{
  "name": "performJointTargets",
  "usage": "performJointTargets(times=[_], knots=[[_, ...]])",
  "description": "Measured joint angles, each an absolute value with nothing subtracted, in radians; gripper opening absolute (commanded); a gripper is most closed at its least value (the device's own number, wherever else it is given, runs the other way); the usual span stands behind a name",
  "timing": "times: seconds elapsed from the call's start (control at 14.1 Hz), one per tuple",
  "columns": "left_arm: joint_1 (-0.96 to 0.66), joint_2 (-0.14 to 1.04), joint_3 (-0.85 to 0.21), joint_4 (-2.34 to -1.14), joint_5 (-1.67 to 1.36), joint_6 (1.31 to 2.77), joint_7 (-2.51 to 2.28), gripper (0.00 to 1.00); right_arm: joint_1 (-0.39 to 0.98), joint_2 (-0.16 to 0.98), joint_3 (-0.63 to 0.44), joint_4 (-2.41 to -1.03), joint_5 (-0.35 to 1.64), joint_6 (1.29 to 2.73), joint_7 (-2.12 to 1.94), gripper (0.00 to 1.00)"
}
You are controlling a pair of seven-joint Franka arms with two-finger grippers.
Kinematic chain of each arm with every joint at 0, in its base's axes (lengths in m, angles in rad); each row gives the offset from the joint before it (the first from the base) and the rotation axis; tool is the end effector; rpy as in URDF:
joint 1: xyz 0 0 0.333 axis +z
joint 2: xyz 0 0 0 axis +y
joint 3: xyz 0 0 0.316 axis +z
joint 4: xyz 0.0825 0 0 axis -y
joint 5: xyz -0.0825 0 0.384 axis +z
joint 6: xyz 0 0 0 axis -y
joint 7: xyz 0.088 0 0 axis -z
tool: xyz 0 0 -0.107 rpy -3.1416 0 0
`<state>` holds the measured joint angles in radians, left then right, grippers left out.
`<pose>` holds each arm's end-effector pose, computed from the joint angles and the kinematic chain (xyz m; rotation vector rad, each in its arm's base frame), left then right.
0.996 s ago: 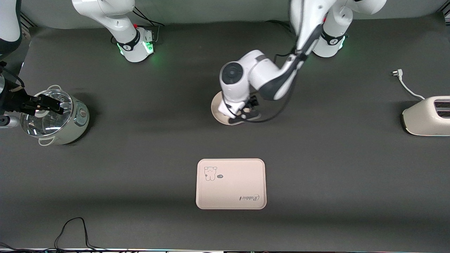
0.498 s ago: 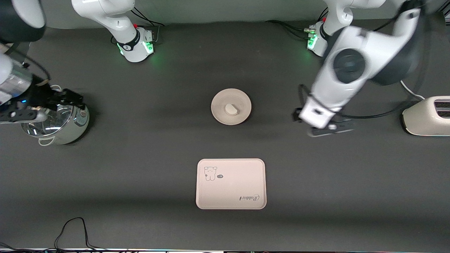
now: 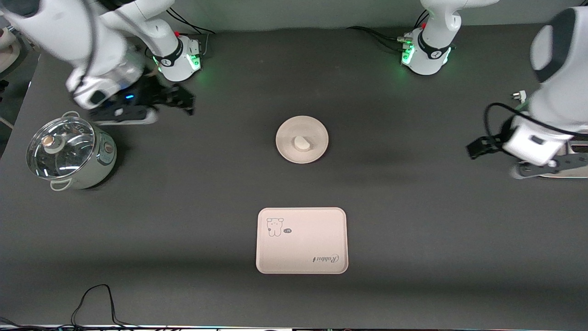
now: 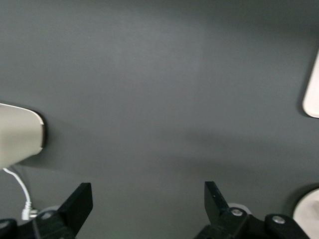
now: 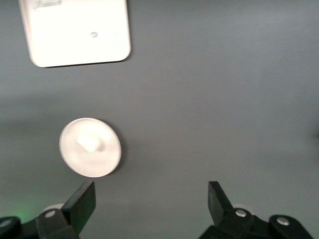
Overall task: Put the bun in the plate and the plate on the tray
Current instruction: 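Reach the right gripper to the plate rim and grasp it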
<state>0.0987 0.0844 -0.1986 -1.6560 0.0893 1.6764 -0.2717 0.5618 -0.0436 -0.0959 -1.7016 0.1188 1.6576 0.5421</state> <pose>0.5803 -0.0455 0.5462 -3.0489 -0.2441 0.0733 0.4834 0.2550 0.5946 -3.0304 0.1311 0.0907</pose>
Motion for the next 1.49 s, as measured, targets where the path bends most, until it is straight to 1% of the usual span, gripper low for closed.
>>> performJointTargets(times=[0.21, 0.43, 0.5, 0.64, 0.71, 0.92, 1.21, 1.49], knots=[[0.159, 0.085, -0.199, -1.655, 0.088, 1.676, -0.175, 1.00, 0.709, -0.017, -0.095, -1.716, 0.120, 1.750, 0.702, 1.00], [0.163, 0.084, -0.189, -1.649, 0.088, 1.667, -0.140, 1.00, 0.823, 0.032, -0.094, -1.715, 0.128, 1.822, 0.821, 1.00], [0.116, 0.084, -0.145, -1.648, 0.088, 1.663, -0.138, 1.00, 0.843, 0.044, -0.094, -1.715, 0.151, 1.829, 0.830, 1.00], [-0.030, 0.088, 0.001, -1.648, 0.088, 1.664, -0.132, 1.00, 0.853, 0.051, -0.094, -1.715, 0.187, 1.830, 0.827, 1.00], [-0.072, 0.093, 0.036, -1.648, 0.088, 1.665, -0.131, 1.00, 0.852, 0.051, -0.096, -1.715, 0.191, 1.830, 0.820, 1.00], [-0.099, 0.130, 0.052, -1.650, 0.088, 1.687, -0.130, 1.00, 0.852, 0.063, -0.100, -1.743, 0.193, 1.850, 0.777, 1.00], [-0.102, 0.187, 0.054, -1.651, 0.087, 1.714, -0.130, 1.00, 0.854, 0.085, -0.100, -1.913, 0.193, 2.063, 0.745, 1.00], [-0.102, 0.187, 0.056, -1.650, 0.086, 1.713, -0.128, 1.00, 0.865, 0.108, -0.098, -2.136, 0.193, 2.353, 0.705, 1.00]])
